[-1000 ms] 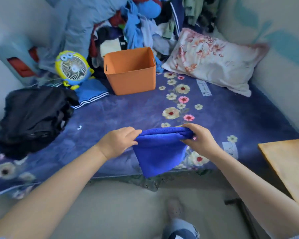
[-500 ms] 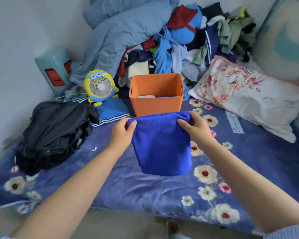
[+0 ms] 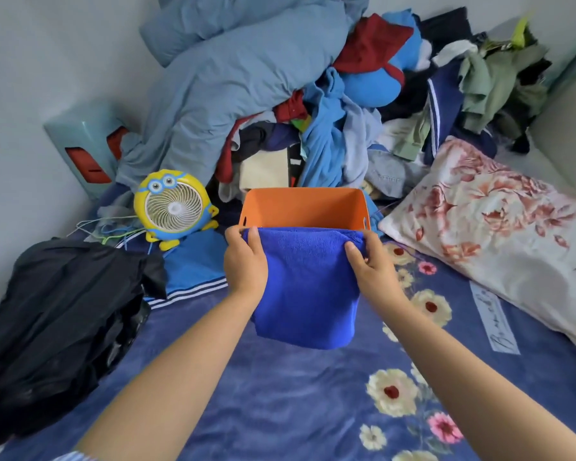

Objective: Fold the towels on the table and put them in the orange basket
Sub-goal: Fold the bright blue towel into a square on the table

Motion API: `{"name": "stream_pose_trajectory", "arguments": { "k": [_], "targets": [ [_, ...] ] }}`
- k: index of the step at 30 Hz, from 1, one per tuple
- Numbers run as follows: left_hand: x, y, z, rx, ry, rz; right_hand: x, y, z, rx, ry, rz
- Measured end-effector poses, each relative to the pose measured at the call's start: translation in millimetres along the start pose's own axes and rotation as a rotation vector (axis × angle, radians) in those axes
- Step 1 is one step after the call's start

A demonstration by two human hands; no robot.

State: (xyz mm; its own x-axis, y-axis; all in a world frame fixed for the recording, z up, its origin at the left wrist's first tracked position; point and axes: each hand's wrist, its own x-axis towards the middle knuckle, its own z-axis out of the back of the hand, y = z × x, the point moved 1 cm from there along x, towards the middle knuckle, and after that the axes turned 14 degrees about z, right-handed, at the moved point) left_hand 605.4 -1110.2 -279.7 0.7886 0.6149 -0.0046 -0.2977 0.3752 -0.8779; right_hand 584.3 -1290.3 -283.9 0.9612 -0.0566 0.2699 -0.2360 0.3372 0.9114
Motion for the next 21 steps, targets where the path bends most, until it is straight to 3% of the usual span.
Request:
{"name": "stream_pose_trajectory", "arguments": {
  "k": [4, 8, 11, 15, 21],
  "targets": [
    [69.1, -3.7, -43.2, -0.067, 0.184, 0.194, 59.8, -27.7, -18.7, 0.021, -0.068, -0.119],
    [118.5, -1.4, -78.3, -0.174, 0.617, 0.491, 118.0, -60.7, -37.1, 0.168, -0.219, -0.315],
    [151.5, 16.5, -101.1, -0.236, 0.832, 0.502, 164.5, -85.7, -58.0, 0.246, -0.262, -0.391],
    [200.3, 48.6, -141.6, -0.191, 0.672, 0.442, 217.7, -125.4, -91.3, 0.245, -0.217, -0.482],
    [254.4, 93.2, -208.8, 0.194, 0.449, 0.257, 257.8, -209.8, -135.7, 0.299, -0.139, -0.795]
  ]
}}
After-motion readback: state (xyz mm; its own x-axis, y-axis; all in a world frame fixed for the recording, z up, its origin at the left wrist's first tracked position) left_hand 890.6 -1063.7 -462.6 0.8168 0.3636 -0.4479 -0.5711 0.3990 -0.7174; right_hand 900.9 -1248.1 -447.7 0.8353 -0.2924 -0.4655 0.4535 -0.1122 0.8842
